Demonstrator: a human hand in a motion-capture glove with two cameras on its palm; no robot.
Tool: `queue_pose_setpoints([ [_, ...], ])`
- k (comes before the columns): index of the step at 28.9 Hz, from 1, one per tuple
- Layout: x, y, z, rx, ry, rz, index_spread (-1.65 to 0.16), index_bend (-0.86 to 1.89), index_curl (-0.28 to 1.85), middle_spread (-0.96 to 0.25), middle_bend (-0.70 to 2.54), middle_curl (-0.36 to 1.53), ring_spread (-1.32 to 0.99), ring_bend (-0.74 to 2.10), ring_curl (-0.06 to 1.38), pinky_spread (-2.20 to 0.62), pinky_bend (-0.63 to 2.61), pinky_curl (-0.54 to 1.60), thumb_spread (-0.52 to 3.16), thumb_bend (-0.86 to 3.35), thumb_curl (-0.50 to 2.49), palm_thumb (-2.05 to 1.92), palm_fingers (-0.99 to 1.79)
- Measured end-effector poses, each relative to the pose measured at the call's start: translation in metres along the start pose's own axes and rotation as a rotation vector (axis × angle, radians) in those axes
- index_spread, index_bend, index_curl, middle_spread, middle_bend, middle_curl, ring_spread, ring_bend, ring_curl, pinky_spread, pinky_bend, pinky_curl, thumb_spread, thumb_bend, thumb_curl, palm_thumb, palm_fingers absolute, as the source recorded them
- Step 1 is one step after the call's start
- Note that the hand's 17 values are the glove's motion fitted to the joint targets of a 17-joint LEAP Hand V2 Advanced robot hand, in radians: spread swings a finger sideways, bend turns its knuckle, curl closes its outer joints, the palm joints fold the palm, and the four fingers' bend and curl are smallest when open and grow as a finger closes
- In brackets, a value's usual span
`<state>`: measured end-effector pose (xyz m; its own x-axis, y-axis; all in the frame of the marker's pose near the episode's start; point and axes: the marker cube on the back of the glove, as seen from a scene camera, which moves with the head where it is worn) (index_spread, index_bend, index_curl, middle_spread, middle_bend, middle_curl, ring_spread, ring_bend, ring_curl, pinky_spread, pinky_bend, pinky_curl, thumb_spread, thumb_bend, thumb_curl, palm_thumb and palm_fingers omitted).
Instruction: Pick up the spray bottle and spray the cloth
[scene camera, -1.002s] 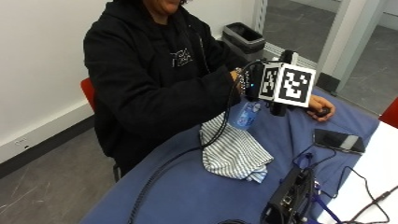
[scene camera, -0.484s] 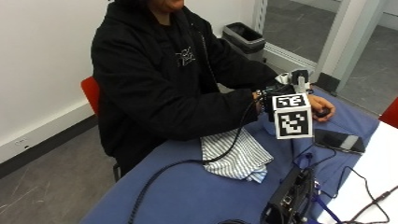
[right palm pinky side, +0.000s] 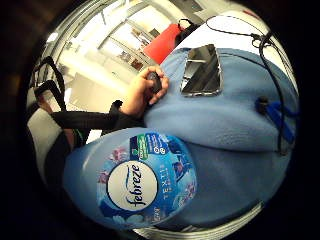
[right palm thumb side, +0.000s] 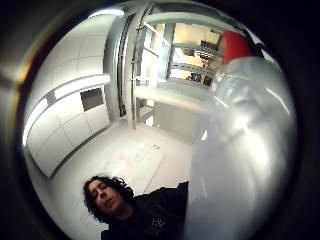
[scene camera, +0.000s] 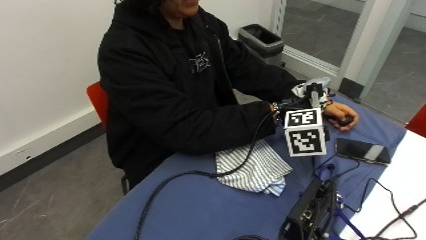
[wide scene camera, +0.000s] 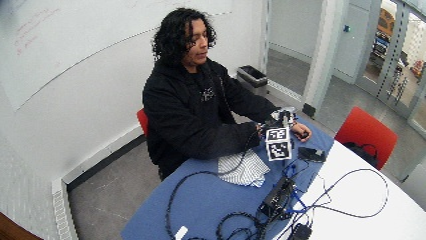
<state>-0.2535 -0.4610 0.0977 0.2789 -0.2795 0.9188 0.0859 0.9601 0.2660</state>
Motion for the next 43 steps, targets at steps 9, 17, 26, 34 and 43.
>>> queue_pose_setpoints([
  [9,0.003,0.008,-0.003,0.056,0.012,-0.056,-0.29,0.24,0.65,-0.18,0.63,0.59,-0.21,0.72,0.53,-0.28,0.47,0.47,0.01,-0.02,0.73,1.06,1.33],
  [17,0.005,0.005,-0.005,0.038,-0.012,-0.064,-0.29,0.25,0.65,-0.19,0.63,0.59,-0.22,0.72,0.53,-0.29,0.48,0.47,0.00,-0.02,0.72,1.06,1.34],
  [26,0.003,0.012,-0.012,-0.134,-0.033,0.049,-0.29,0.25,0.66,-0.17,0.63,0.59,-0.18,0.69,0.52,-0.25,0.43,0.45,0.06,-0.02,0.74,1.05,1.26],
  [34,-0.004,0.002,-0.047,-0.291,0.169,0.029,-0.26,0.09,0.61,-0.09,0.52,0.55,-0.11,0.61,0.51,-0.09,0.38,0.45,0.34,-0.02,0.74,1.04,0.89],
  [43,-0.030,0.050,-0.100,-0.491,0.408,-0.052,-0.25,0.08,0.48,-0.03,0.31,0.46,-0.06,0.56,0.47,0.12,0.31,0.42,0.77,-0.04,0.70,0.86,0.52],
])
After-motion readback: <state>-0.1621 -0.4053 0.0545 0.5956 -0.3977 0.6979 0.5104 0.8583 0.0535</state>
